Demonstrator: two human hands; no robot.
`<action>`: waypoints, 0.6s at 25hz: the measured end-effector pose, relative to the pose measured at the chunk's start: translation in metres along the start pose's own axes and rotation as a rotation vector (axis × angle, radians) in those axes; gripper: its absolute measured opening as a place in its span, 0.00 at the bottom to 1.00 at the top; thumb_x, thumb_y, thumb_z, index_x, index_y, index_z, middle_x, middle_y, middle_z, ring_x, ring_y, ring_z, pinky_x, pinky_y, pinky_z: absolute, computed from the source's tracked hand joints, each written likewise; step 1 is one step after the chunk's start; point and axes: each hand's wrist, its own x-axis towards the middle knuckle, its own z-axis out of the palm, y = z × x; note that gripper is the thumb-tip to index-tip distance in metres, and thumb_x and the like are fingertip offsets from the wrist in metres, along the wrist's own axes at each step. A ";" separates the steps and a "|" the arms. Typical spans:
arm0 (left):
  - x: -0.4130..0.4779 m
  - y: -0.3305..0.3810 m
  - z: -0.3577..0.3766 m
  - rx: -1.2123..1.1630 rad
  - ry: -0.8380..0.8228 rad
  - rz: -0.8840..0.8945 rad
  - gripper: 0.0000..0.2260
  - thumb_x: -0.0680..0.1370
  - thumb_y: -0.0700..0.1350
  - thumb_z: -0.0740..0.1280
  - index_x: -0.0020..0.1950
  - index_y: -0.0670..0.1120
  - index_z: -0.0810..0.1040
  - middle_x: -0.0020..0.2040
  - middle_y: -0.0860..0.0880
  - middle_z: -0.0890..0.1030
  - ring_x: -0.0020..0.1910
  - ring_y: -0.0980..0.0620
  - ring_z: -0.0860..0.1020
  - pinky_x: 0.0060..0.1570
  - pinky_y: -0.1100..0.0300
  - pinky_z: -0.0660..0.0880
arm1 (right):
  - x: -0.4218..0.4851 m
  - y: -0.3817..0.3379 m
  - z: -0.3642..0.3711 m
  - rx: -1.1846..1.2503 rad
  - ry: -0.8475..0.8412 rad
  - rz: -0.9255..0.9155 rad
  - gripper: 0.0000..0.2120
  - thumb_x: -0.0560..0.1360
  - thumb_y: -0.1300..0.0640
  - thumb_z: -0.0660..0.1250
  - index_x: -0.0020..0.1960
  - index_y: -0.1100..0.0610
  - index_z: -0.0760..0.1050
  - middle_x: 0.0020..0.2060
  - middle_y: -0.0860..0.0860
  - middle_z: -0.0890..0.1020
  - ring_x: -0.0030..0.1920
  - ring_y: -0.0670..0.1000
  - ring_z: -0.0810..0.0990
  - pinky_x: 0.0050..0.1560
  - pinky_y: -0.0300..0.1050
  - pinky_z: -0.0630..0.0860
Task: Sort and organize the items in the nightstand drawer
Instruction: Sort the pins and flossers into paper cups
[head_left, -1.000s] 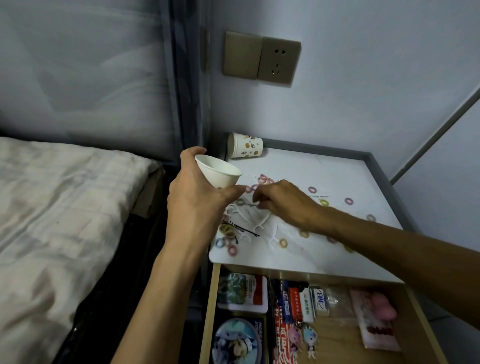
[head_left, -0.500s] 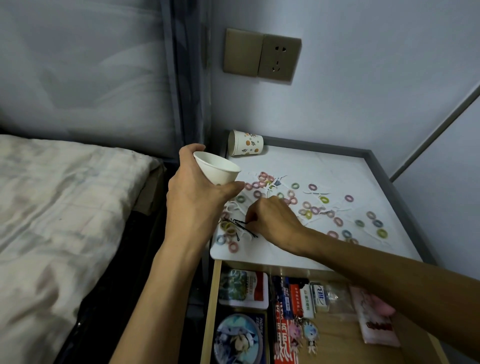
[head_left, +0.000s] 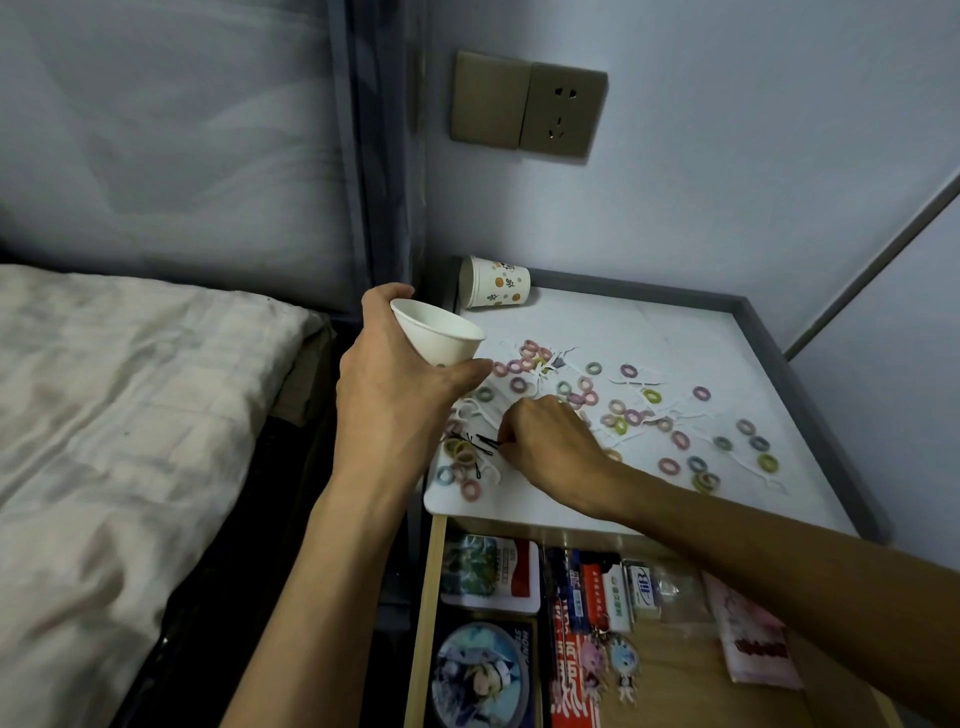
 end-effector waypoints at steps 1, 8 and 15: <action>0.000 0.000 0.000 0.004 0.001 0.000 0.36 0.64 0.49 0.81 0.68 0.53 0.67 0.54 0.53 0.76 0.47 0.55 0.76 0.48 0.54 0.79 | -0.001 0.000 -0.001 -0.061 0.003 -0.001 0.08 0.73 0.65 0.64 0.35 0.61 0.75 0.32 0.56 0.77 0.39 0.62 0.81 0.34 0.49 0.74; 0.001 -0.002 -0.002 -0.001 -0.011 -0.003 0.36 0.64 0.50 0.81 0.68 0.53 0.67 0.55 0.52 0.77 0.48 0.55 0.76 0.43 0.63 0.76 | -0.003 -0.001 -0.012 -0.212 -0.016 -0.054 0.07 0.76 0.66 0.61 0.48 0.63 0.77 0.45 0.59 0.81 0.46 0.60 0.81 0.38 0.46 0.67; 0.001 -0.001 0.001 0.022 -0.055 -0.015 0.37 0.64 0.49 0.81 0.68 0.53 0.67 0.53 0.53 0.76 0.49 0.52 0.76 0.48 0.53 0.79 | 0.020 -0.004 -0.111 0.584 0.176 -0.174 0.04 0.79 0.61 0.67 0.49 0.56 0.80 0.36 0.51 0.84 0.32 0.46 0.81 0.37 0.42 0.79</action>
